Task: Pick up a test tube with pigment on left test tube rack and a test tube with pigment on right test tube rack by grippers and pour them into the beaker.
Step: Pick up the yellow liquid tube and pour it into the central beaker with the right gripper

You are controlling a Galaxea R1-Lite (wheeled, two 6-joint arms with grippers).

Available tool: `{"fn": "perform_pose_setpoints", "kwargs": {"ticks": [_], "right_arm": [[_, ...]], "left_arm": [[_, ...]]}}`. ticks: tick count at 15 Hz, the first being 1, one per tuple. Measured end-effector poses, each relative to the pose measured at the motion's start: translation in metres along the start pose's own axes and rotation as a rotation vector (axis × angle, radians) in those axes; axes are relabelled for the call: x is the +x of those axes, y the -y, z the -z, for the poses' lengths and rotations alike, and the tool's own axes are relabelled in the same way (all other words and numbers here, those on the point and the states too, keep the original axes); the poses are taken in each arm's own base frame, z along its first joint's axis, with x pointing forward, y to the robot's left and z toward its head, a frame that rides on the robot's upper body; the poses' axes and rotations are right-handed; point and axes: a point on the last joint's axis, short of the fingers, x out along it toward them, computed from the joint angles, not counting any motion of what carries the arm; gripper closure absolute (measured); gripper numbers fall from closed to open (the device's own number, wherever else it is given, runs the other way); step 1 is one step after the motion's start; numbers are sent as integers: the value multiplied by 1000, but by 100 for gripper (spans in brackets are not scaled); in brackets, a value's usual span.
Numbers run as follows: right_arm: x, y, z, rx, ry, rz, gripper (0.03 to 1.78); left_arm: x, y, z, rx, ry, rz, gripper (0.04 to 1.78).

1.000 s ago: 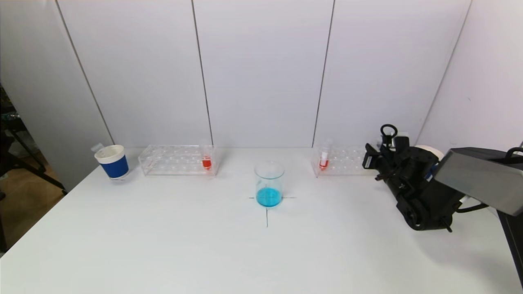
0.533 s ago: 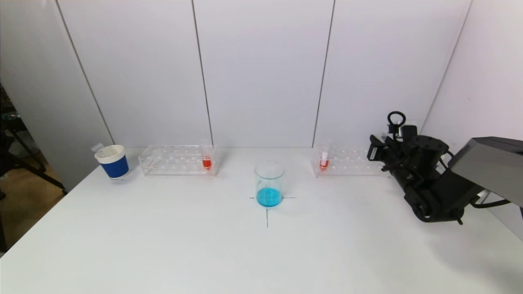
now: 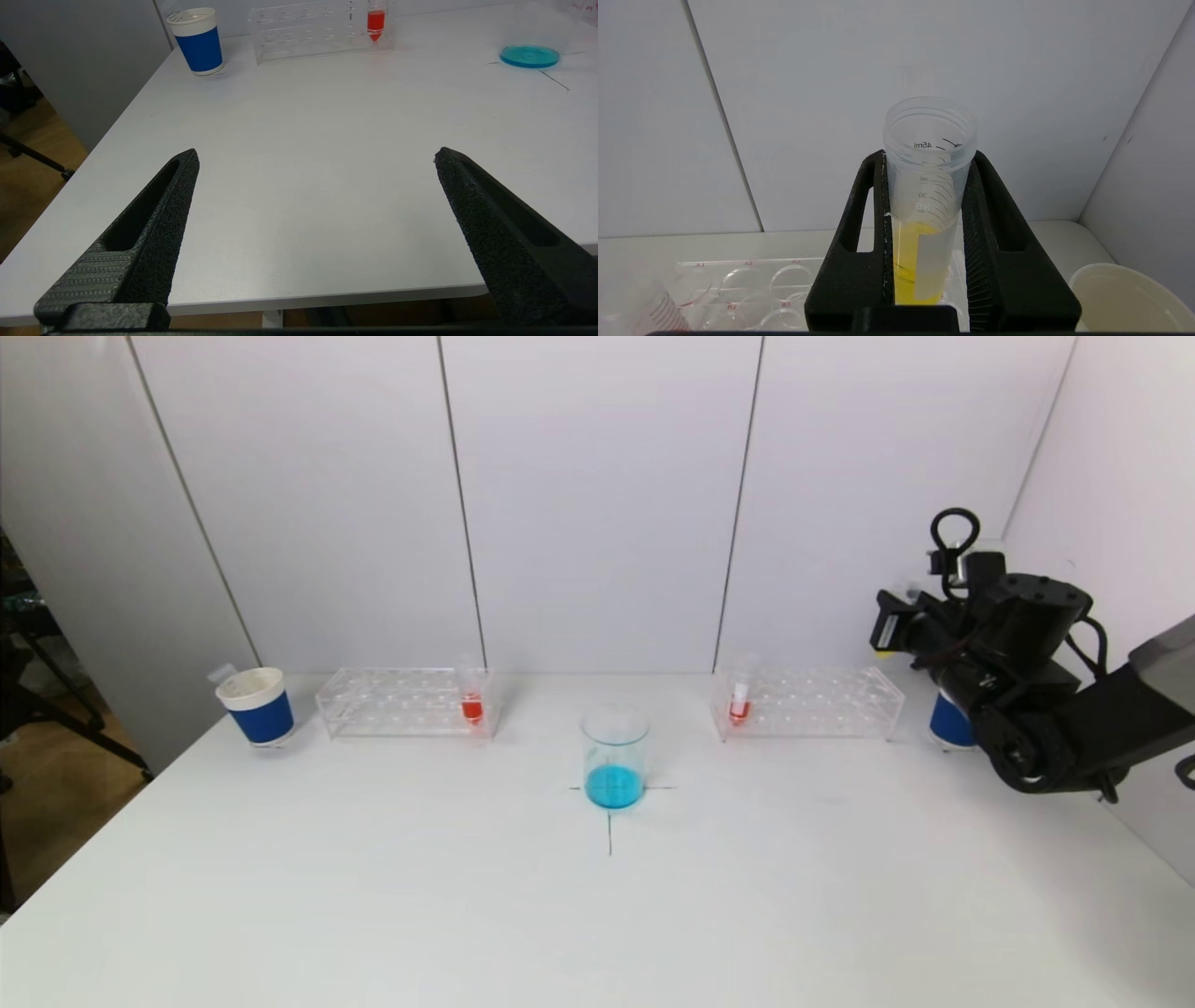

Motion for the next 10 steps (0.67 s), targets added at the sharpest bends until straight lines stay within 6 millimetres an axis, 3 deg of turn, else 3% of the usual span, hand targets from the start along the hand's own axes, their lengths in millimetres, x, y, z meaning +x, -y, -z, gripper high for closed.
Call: {"fn": "perform_pose_setpoints", "kwargs": {"ticks": [6,10], "right_arm": [[-11,-6,-83,0,-17,-32,133],[-19,-20,-136,-6,-53,-66,133]], "left_arm": [[0,0,0,0,0,0,6],[0,0,0,0,0,0,6]]}}
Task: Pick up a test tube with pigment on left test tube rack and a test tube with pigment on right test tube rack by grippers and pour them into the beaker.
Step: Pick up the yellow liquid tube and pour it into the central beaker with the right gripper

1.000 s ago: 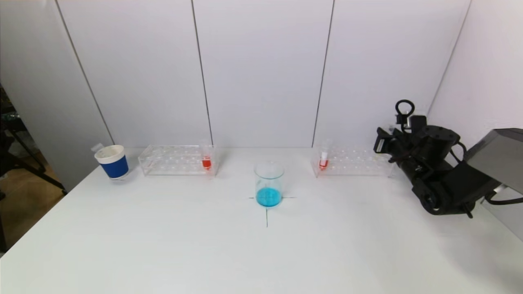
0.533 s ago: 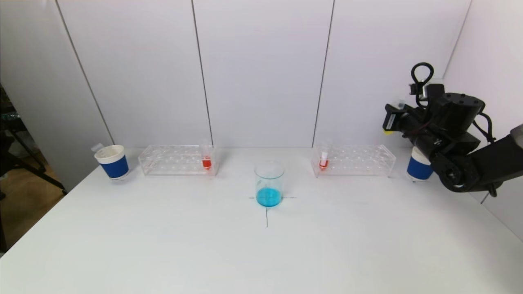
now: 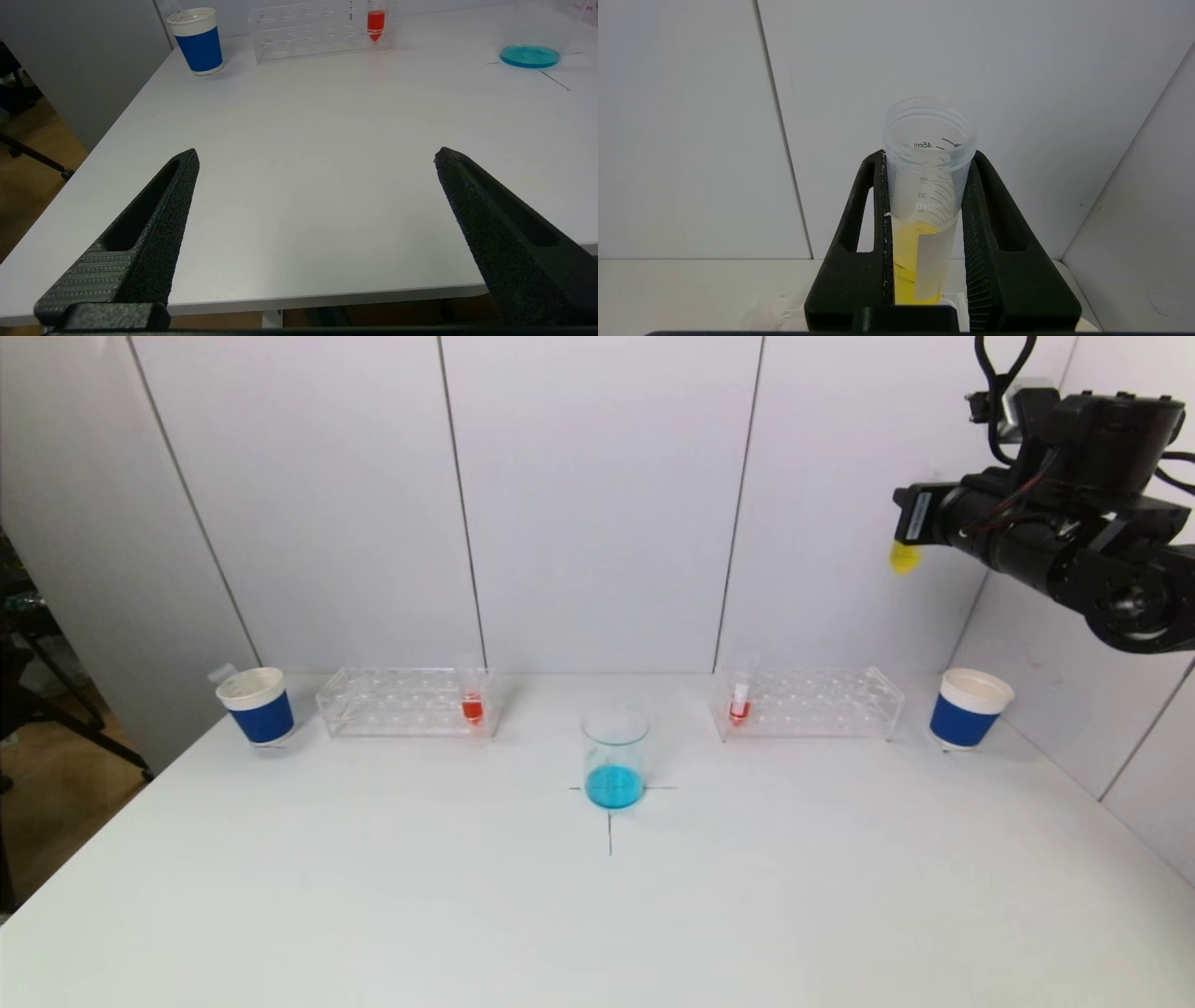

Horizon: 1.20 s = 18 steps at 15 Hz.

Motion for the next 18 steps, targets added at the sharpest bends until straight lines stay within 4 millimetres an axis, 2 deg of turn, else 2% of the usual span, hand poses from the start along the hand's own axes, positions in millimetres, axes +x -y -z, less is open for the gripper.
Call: {"fn": "perform_pose_setpoints", "kwargs": {"ticks": [5,9,12,18], "right_arm": [[-27,-41,-46,-65,-22,-161,133],[-43,-69,-56,-258,42,-364,133],[-50,-92,-49,-386,64,-451,133],[-58,-125,-17,-558,44,-564,133]], "left_arm": [[0,0,0,0,0,0,6],[0,0,0,0,0,0,6],[0,0,0,0,0,0,6],[0,0,0,0,0,0,6]]}}
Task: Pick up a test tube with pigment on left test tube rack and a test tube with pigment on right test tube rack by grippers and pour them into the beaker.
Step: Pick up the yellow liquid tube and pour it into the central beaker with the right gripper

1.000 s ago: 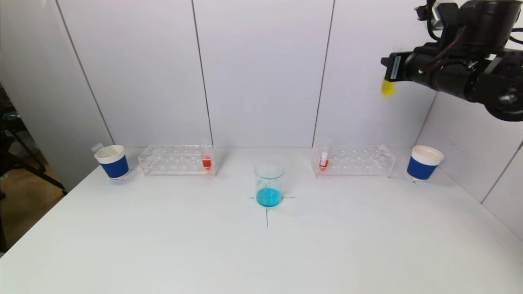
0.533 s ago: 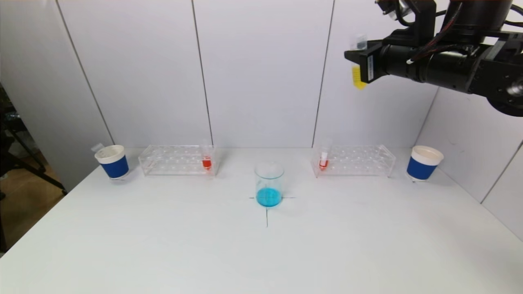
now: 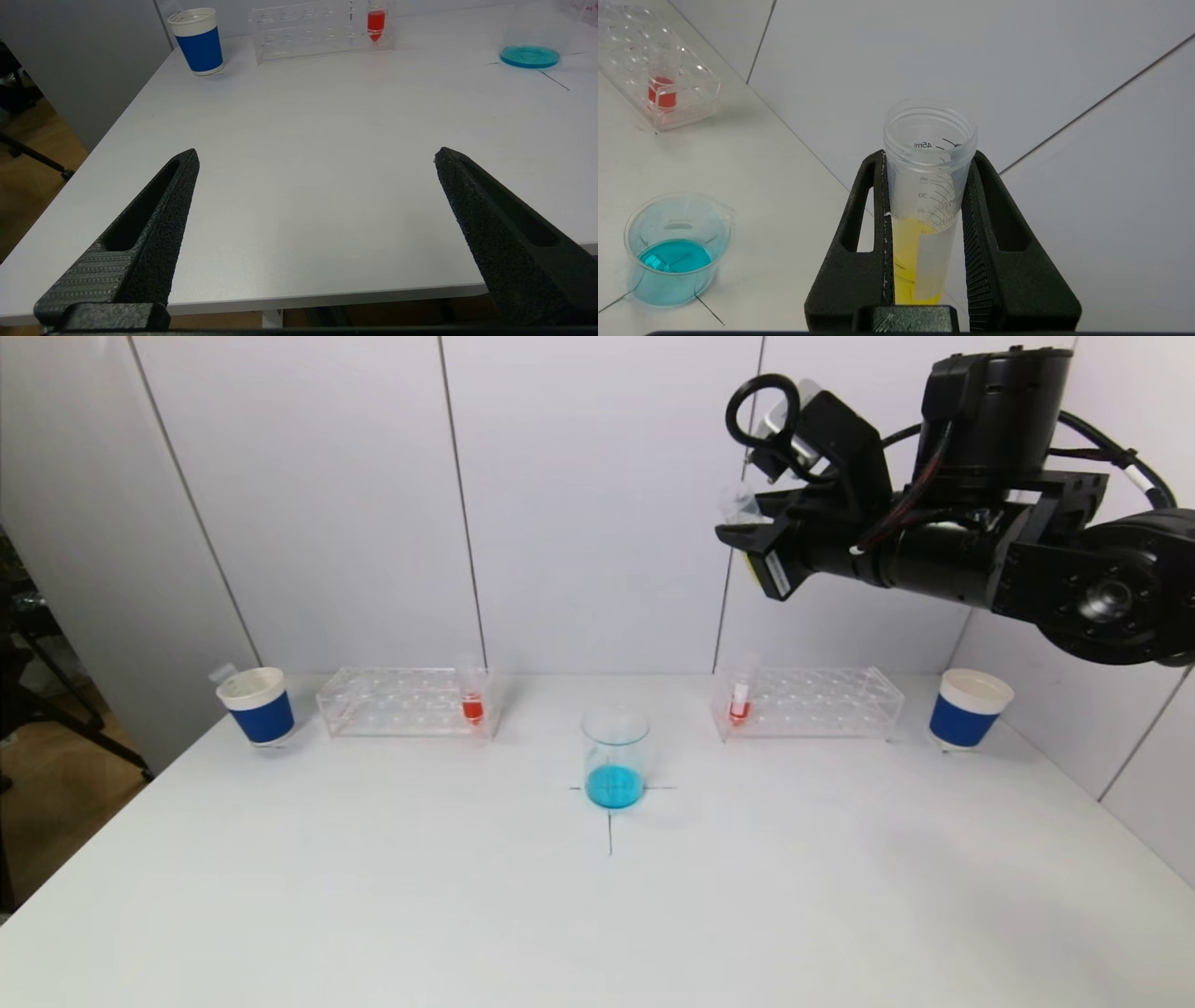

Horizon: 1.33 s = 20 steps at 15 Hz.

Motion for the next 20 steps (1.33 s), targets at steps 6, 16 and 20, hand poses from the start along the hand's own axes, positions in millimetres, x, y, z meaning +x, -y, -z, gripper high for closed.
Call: {"fn": "perform_pose_setpoints", "kwargs": {"ticks": [6,16,20], "right_arm": [[9,-35,26,-239,124,-47,133],[41,-59,80,-448,333,-190,133],[55,-74,108,-552,407,-236,133]], "left_arm": [[0,0,0,0,0,0,6],[0,0,0,0,-1,0,6],[0,0,0,0,-1,0,6]]}}
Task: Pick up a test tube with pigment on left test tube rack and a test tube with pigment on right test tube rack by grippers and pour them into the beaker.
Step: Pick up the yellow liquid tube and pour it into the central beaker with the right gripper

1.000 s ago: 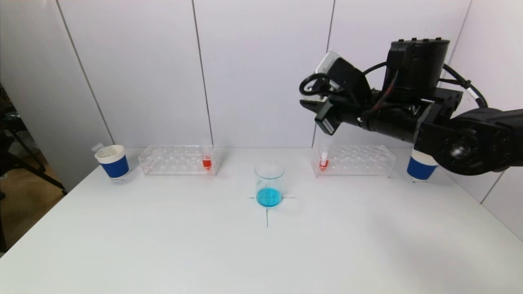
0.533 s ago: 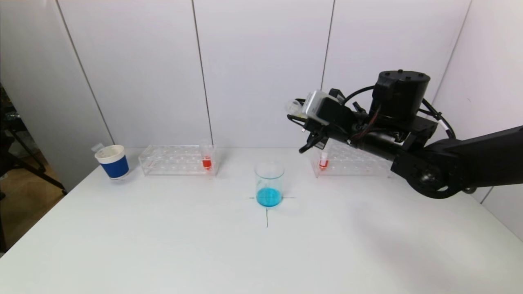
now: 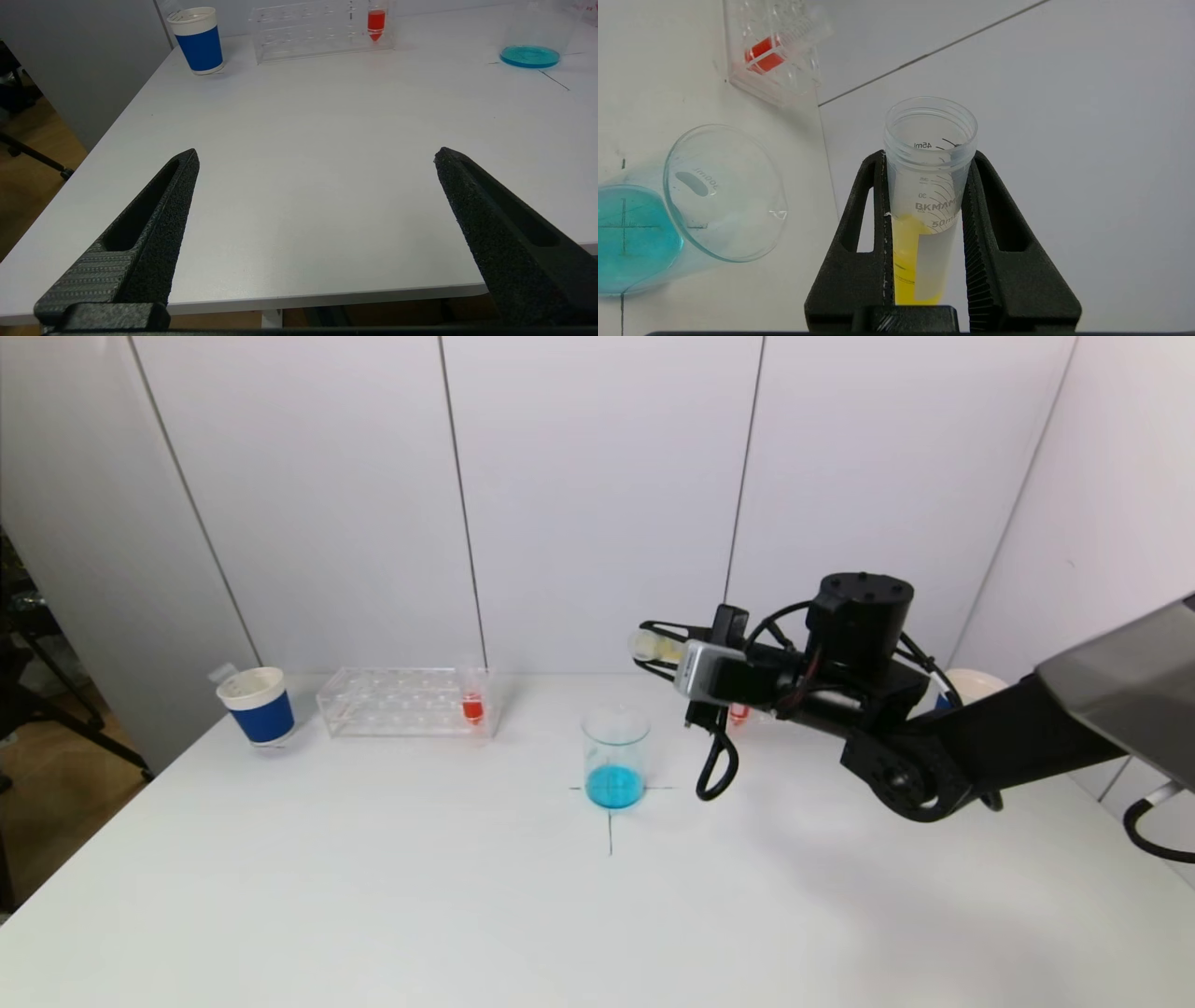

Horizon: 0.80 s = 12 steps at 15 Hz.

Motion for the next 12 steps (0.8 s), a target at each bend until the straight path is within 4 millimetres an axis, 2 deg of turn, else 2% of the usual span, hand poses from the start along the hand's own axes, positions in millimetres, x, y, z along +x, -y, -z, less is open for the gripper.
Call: {"fn": "perform_pose_setpoints", "kwargs": {"ticks": [6,12], "right_arm": [[5,-24,18,-63,-10,-65,133],[17,-20,32,-130,-24,-70,133]], "left_arm": [[0,0,0,0,0,-1,6],[0,0,0,0,0,0,6]]}}
